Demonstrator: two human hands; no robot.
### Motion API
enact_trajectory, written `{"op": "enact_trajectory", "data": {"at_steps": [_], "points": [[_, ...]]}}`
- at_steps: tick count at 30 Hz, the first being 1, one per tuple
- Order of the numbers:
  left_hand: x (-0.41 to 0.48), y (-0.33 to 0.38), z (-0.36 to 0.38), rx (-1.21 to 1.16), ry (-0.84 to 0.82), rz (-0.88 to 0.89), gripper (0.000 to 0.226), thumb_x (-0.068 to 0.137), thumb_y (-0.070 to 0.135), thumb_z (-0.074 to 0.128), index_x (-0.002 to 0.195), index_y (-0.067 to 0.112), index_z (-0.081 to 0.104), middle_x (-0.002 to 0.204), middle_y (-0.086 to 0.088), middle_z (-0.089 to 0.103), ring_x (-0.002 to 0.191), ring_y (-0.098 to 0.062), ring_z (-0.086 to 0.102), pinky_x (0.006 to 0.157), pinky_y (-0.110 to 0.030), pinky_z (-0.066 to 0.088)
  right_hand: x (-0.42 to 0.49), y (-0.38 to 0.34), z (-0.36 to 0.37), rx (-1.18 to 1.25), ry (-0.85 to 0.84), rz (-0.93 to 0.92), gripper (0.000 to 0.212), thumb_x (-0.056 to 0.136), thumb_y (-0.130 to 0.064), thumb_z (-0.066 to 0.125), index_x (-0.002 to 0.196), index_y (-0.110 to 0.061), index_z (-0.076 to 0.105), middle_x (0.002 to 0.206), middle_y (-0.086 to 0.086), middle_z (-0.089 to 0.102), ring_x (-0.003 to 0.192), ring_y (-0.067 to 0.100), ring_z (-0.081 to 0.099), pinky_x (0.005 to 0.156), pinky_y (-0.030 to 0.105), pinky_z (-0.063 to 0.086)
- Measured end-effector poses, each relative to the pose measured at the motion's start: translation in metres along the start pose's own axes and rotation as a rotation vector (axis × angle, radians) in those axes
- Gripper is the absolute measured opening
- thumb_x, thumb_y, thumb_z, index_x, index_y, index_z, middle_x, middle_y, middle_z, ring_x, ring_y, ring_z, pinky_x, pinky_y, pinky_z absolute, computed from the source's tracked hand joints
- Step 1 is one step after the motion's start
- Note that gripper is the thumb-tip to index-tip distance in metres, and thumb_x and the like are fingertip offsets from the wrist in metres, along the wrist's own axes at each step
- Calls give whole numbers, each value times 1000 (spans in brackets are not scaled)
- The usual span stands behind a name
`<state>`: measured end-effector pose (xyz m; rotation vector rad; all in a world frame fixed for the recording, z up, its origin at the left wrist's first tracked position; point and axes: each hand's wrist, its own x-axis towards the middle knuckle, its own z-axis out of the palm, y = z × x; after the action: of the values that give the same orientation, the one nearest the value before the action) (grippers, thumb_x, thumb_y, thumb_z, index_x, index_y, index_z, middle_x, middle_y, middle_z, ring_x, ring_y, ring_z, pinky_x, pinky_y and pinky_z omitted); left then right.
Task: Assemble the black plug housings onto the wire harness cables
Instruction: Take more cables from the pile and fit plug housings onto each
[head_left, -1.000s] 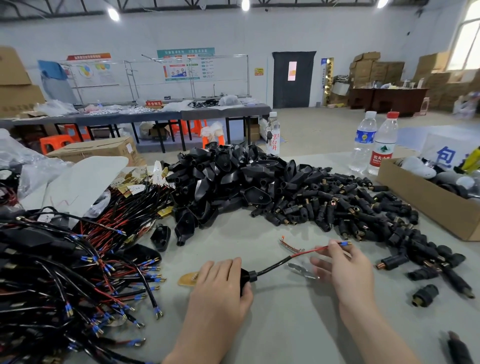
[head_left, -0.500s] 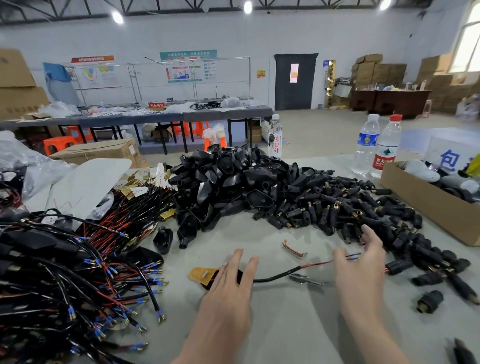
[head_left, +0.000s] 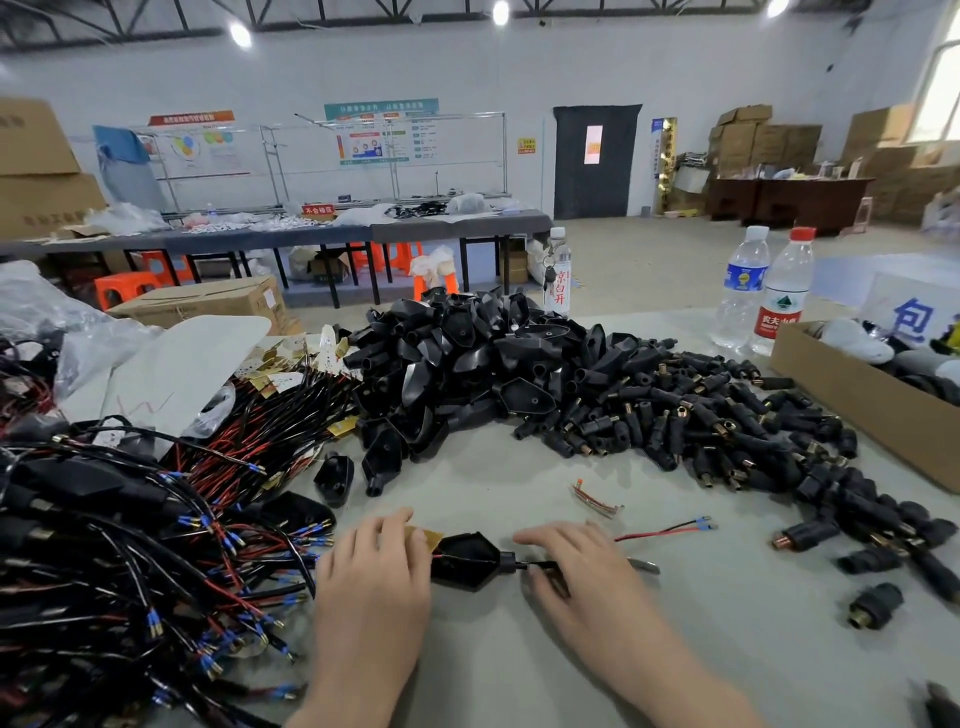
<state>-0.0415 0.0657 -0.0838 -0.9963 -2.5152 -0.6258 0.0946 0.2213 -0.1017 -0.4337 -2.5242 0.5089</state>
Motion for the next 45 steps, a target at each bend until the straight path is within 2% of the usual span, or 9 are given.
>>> {"op": "enact_trajectory", "data": {"at_steps": [4,8,12,17,23,26,35,42,45], "points": [[1,2,1,-14,-26,-33,34,98,38,51,123,19,65,110,4,67,103,-20,60,92,-37,43,0,0,2,-69,-35,-7,28,99,-38,45,123,-36,58,115,-19,58,110,7,47,104,21,29],[0,4,0,-40,45,14,27,90,31,67,109,13,70,93,0,65,85,-23,61,77,-39,48,-1,0,3,-67,-27,-4,26,98,-37,49,121,-34,61,113,-17,58,107,10,49,98,20,31],[1,6,1,-77,112,46,25,92,32,66,107,12,70,88,0,60,80,-22,58,73,-40,50,0,0,2,-73,-31,7,25,98,-34,51,120,-34,63,110,-16,59,104,10,50,95,20,33],[1,6,3,-105,93,78,30,93,38,62,110,14,69,90,3,57,84,-19,55,77,-38,48,-1,0,2,-82,-40,15,23,97,-33,52,117,-34,64,106,-16,58,100,11,51,93,21,35],[-1,12,9,-155,97,146,26,91,36,66,108,16,69,89,4,55,81,-19,56,71,-39,51,-1,-4,-1,-70,-46,15,22,97,-29,55,115,-33,66,104,-14,59,99,13,53,92,25,39],[-1,12,10,-171,99,155,26,87,38,68,104,19,67,89,7,52,80,-16,54,68,-34,51,-1,-4,-1,-58,-72,15,24,99,-29,51,119,-35,62,107,-16,56,102,10,49,94,21,35],[-2,11,16,-226,24,133,25,89,45,58,102,25,57,96,13,51,88,-10,53,71,-24,44,0,-2,0,-65,-103,10,27,101,-30,46,124,-37,60,110,-17,54,104,9,48,95,23,37],[-2,11,16,-246,-53,114,27,96,49,46,115,31,51,103,19,54,97,-5,50,85,-23,41,0,-3,-1,-82,-88,13,27,101,-30,46,123,-39,60,107,-18,54,102,10,50,93,26,40],[-2,10,14,-207,-52,120,26,98,43,48,118,29,56,105,13,57,97,-11,53,86,-29,44,-1,-3,-4,-87,-52,26,25,100,-28,49,118,-36,65,102,-18,56,99,11,53,92,28,42]]}}
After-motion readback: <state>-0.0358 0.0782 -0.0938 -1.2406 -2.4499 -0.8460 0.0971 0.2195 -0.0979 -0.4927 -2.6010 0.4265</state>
